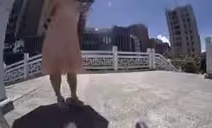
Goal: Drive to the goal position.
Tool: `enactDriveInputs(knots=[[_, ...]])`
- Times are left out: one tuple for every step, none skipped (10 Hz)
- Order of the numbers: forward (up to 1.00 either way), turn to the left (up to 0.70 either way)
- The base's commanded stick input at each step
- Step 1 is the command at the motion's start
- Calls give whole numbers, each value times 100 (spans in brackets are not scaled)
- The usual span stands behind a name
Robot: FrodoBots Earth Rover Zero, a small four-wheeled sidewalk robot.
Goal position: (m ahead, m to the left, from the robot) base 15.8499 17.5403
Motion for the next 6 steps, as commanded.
enactDriveInputs(knots=[[0,0],[0,0],[0,0],[0,0],[0,0],[0,0]])
